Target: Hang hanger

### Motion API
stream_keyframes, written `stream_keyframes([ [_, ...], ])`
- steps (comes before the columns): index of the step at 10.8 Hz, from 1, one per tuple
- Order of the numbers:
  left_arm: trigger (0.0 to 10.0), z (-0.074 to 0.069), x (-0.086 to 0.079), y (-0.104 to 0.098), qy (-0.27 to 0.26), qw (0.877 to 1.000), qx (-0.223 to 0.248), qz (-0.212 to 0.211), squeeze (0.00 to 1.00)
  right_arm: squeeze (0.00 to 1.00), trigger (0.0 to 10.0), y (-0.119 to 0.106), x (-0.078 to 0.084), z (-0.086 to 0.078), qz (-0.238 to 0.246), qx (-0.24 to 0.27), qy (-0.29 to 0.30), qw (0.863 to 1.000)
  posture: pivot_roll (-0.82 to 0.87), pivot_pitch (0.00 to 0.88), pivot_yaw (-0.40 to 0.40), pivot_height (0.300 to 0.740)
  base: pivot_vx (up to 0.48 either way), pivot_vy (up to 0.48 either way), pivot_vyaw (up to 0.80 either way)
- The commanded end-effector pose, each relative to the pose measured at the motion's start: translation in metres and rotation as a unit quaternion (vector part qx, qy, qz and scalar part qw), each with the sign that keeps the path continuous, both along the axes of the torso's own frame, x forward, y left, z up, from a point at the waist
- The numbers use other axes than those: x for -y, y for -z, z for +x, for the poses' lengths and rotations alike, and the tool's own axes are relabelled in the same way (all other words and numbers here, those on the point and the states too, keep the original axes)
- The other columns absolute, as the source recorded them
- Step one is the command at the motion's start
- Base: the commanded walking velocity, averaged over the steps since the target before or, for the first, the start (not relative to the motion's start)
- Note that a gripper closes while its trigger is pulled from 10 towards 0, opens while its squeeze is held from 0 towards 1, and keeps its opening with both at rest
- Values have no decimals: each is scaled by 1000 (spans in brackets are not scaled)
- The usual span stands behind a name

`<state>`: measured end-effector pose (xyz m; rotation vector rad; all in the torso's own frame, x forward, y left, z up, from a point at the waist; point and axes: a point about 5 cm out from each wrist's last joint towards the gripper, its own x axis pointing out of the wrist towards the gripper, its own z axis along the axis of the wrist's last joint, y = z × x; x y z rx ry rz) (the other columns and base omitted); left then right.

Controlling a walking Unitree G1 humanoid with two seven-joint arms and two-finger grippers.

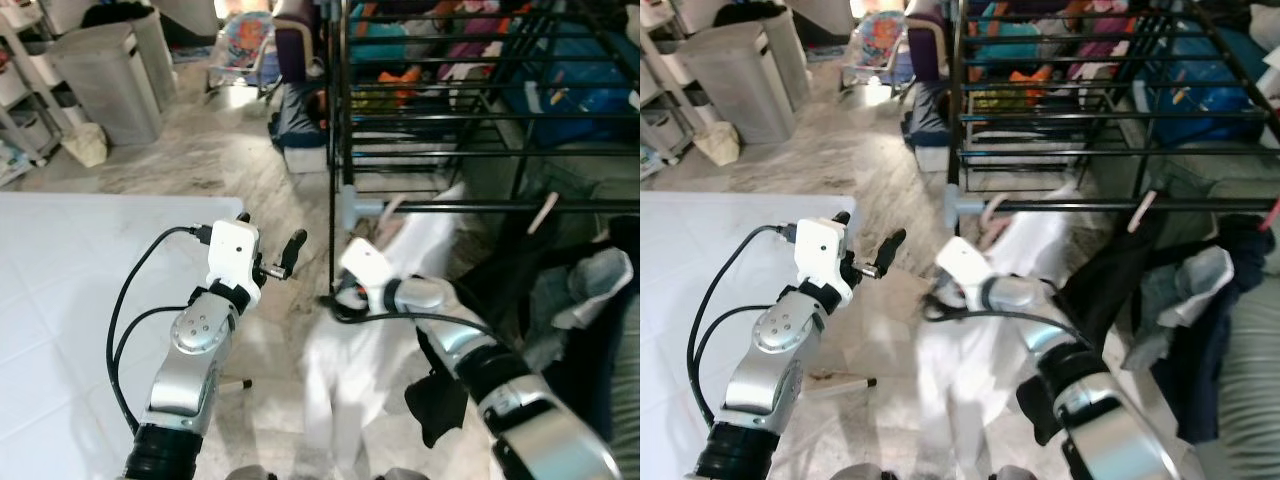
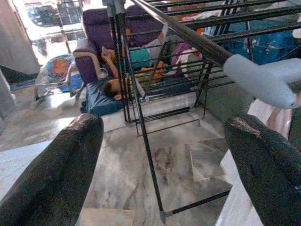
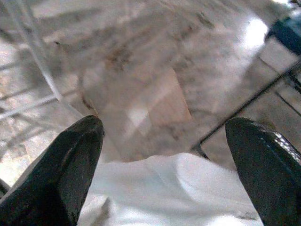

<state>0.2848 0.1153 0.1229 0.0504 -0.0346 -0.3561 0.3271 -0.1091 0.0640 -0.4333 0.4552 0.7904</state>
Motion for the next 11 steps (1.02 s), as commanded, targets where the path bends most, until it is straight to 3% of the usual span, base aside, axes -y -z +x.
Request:
stream_keyframes([
  [1,10000,-1,-4,2,-4,1000,-8,3,0,0,10000,14,22,-2,-29,-29,47,998,-20,0,52,740,0,0,0],
  [4,10000,0,-3,3,-1,1000,-9,2,0,0,10000,17,53,-5,-57,-24,82,995,-32,0,60,740,0,0,0],
  [6,10000,1,-4,3,2,1000,-9,4,0,0,10000,8,78,-12,-82,13,99,992,-39,0,65,740,0,0,0],
  [11,10000,3,-2,3,5,1000,-7,9,0,0,10000,-21,82,-24,-43,123,135,982,-44,0,70,740,0,0,0],
])
